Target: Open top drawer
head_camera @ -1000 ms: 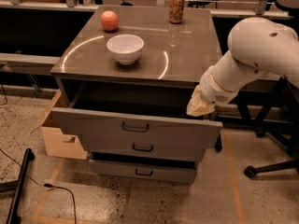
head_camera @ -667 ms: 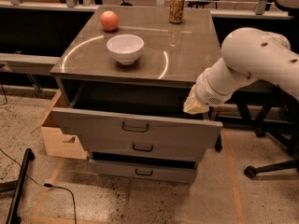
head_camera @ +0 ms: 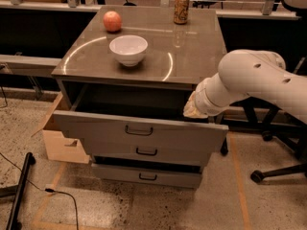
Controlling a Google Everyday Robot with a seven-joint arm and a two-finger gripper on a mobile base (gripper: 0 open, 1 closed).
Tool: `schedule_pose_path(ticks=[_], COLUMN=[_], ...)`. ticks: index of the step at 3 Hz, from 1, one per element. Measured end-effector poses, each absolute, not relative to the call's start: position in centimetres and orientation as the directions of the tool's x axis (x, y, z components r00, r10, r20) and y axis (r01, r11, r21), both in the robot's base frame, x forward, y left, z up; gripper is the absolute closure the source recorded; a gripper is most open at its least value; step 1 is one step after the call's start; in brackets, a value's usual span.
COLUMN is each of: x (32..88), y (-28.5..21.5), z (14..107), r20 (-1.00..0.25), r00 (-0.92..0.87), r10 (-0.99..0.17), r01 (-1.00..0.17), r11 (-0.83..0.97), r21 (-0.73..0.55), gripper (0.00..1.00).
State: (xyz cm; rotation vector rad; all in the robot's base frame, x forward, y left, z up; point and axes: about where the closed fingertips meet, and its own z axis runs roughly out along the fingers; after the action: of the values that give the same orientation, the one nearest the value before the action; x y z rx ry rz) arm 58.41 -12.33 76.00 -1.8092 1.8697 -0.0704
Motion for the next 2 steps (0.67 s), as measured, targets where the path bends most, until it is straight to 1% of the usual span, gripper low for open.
schedule_pose_path(ticks=[2], x=[59.9], y=[-10.5], z=[73.5], r20=[-0.311], r00=[0.124], r10=[-0.942], r01=[-0.881], r11=[0.04], r21=[-0.471], gripper=[1.0])
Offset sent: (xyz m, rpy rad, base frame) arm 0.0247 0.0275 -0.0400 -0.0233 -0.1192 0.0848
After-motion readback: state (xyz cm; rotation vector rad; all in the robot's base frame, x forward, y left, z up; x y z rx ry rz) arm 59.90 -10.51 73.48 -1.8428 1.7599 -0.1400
